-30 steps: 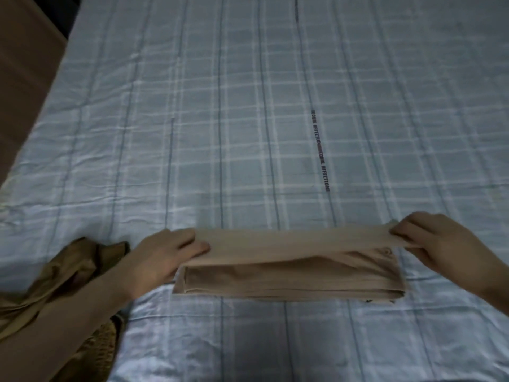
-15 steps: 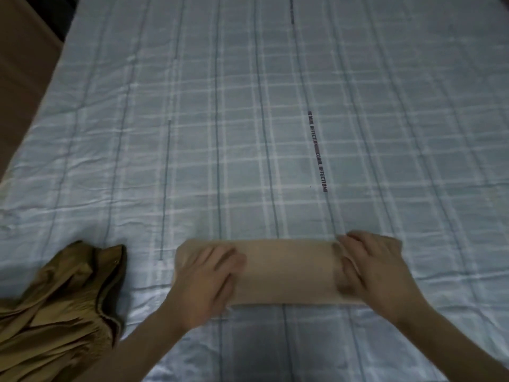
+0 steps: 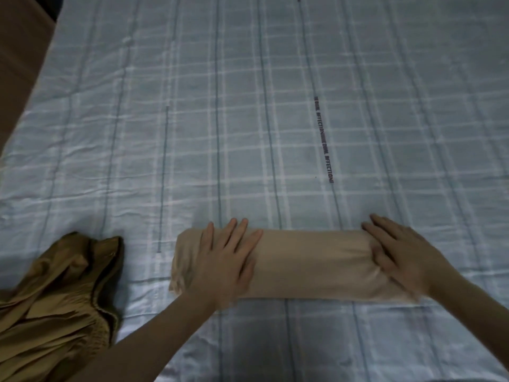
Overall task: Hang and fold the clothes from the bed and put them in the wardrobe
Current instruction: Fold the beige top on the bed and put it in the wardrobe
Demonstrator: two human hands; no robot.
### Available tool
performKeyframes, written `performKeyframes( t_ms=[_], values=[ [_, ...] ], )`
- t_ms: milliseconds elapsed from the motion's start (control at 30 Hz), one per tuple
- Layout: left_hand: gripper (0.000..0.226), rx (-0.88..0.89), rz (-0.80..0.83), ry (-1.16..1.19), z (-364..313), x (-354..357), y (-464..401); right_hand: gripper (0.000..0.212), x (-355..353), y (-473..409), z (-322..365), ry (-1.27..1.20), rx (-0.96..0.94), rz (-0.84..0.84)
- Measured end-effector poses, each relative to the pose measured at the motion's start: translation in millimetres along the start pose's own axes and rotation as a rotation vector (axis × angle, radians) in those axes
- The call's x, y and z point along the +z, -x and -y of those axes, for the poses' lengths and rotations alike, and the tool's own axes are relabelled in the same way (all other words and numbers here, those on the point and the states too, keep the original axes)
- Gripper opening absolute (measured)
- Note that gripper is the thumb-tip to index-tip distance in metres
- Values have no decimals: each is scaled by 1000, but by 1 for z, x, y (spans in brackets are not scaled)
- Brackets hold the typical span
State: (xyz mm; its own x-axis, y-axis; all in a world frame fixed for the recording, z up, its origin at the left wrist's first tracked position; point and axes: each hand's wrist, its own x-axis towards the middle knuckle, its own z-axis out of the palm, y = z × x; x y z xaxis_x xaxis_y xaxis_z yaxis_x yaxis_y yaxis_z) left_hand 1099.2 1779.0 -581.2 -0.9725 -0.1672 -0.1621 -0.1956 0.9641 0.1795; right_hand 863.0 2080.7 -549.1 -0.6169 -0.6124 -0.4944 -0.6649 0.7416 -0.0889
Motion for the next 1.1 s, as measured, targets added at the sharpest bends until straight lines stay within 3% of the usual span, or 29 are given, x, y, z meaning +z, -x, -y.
performKeyframes(
  t_ms=[67, 167, 300, 467, 600, 667, 733, 800, 833, 867, 933, 967, 1000, 1033, 1100],
  values=[
    [64, 64, -67, 51, -18, -9, -9, 69, -6, -7, -4, -30, -56, 18],
    [59, 157, -120, 119, -55, -9, -21, 42, -24, -25, 8, 13, -79, -1],
    [57, 124, -34, 104, -72, 20, -28, 26, -50, -40, 13, -70, -44, 223],
    [60, 108, -26, 93, -74, 28, -29, 29, -76, -39, 25, -111, 35, 425],
    [59, 109, -62, 155, -69, 21, -27, 45, -131, -26, 62, -193, 24, 544],
    [49, 81, -154, 434, -69, 6, -25, 58, -158, -20, 94, -196, 11, 547],
    [26, -174, -302, 832, -73, -24, -18, 69, -179, -16, 132, -145, -42, 559],
    [24, -509, -166, 1515, -72, -60, -13, 71, -192, -16, 173, -151, -96, 548],
    [33, -649, -16, 1875, -70, -76, -14, 69, -195, -17, 193, -242, -87, 557],
    [40, -746, 60, 2074, -61, -83, -9, 64, -196, -18, 213, -403, -53, 584],
    [42, -838, -39, 2131, -36, -94, 3, 52, -197, -20, 246, -769, 18, 673],
    [48, -884, -159, 2130, -23, -96, 11, 46, -196, -22, 258, -876, 25, 699],
    [53, -894, -177, 2172, -10, -100, 19, 40, -191, -25, 266, -962, 32, 699],
    [57, -891, -137, 2283, 3, -106, 26, 35, -182, -28, 271, -1053, 33, 654],
    [60, -857, 7, 2272, 27, -104, 40, 17, -150, -33, 272, -1140, -34, 428]
  ],
)
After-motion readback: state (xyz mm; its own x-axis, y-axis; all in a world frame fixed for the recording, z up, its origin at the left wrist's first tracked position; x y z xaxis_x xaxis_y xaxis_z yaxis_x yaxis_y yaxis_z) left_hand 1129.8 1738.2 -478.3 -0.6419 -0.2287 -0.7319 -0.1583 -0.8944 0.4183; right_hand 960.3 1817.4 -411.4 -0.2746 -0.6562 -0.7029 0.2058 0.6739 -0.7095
